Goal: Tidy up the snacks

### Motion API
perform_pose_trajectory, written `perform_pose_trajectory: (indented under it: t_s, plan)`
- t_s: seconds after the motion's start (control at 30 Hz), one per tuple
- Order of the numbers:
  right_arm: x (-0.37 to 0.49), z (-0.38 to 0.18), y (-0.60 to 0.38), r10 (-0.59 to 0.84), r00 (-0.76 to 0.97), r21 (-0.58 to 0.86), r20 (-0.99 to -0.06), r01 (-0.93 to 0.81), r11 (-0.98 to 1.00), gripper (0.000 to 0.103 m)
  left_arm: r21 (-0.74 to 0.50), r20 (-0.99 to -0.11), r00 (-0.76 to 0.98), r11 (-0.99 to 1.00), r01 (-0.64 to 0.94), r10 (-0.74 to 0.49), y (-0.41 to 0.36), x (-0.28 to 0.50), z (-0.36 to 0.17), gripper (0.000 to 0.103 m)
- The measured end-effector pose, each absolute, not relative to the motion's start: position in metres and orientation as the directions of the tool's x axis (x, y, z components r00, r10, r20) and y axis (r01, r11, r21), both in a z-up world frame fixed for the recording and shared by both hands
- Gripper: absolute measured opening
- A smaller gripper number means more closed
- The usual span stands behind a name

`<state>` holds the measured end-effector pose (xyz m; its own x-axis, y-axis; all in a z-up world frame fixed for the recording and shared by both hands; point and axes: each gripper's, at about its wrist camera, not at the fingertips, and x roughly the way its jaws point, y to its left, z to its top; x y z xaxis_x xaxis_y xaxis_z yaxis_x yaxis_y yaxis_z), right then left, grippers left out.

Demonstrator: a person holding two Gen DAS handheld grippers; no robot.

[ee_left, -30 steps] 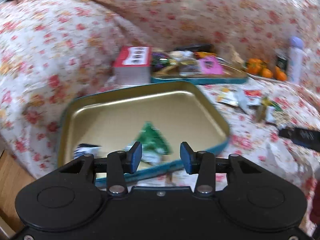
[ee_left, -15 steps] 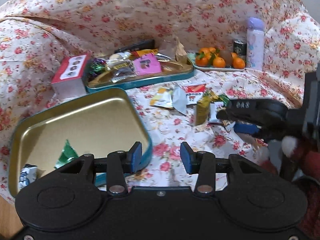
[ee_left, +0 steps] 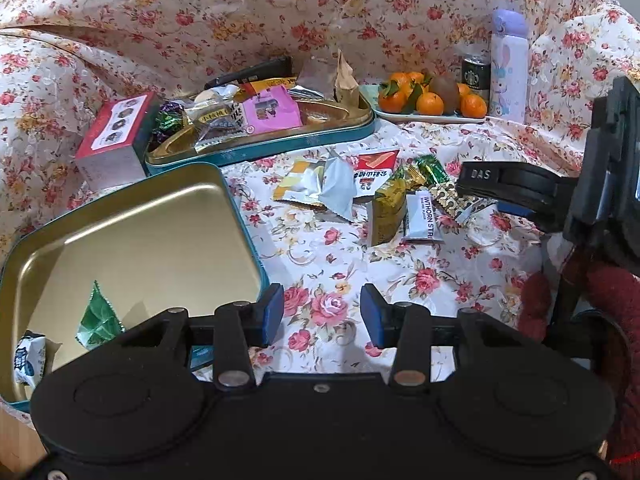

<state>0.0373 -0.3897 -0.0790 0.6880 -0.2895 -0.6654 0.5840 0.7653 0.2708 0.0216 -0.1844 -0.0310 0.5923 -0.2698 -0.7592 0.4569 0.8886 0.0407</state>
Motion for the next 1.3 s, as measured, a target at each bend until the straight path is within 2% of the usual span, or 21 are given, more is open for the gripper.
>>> perform_pose_trajectory:
  t_s: [0.27, 0.4, 0.5, 0.67, 0.83, 1.0, 1.07, 1.23, 1.3]
  plan:
    - [0.033, -0.083, -0.396, -0.358, 0.683, 0.2, -0.637, 0.595, 0.779, 0.051, 0.023, -0.756, 0.589, 0.887, 0.461, -0.287, -0.195, 0.032, -0.027, 0.051]
    - [0.034, -0.082, -0.398, -0.306, 0.71, 0.262, -0.634, 0.569, 0.779, 0.052, 0.022, -0.745, 0.602, 0.891, 0.453, -0.288, -0.198, 0.038, -0.023, 0.051]
    - [0.036, -0.08, -0.4, -0.234, 0.701, 0.342, -0.674, 0.576, 0.742, 0.052, 0.009, -0.745, 0.601, 0.896, 0.444, -0.29, -0.197, 0.04, -0.022, 0.051]
    - [0.04, -0.078, -0.397, -0.148, 0.707, 0.425, -0.691, 0.563, 0.709, 0.054, 0.008, -0.752, 0.592, 0.895, 0.446, -0.289, -0.194, 0.04, -0.024, 0.051]
    - [0.054, -0.081, -0.397, -0.178, 0.699, 0.407, -0.692, 0.582, 0.704, 0.053, 0.009, -0.744, 0.597, 0.889, 0.458, -0.3, -0.195, 0.038, -0.021, 0.051]
    - [0.064, -0.083, -0.388, -0.287, 0.664, 0.231, -0.69, 0.579, 0.782, 0.042, 0.017, -0.729, 0.607, 0.878, 0.478, -0.316, -0.2, 0.038, -0.016, 0.051]
    - [0.063, -0.086, -0.384, -0.327, 0.658, 0.162, -0.678, 0.567, 0.808, 0.026, 0.024, -0.723, 0.612, 0.873, 0.487, -0.322, -0.204, 0.04, -0.015, 0.051]
    - [0.049, -0.095, -0.378, -0.347, 0.708, 0.08, -0.615, 0.494, 0.866, 0.022, 0.046, -0.709, 0.611, 0.842, 0.537, -0.351, -0.219, 0.047, -0.016, 0.051]
    - [0.043, -0.098, -0.382, -0.325, 0.733, 0.112, -0.597, 0.477, 0.872, 0.023, 0.035, -0.714, 0.597, 0.833, 0.552, -0.366, -0.223, 0.052, -0.018, 0.051]
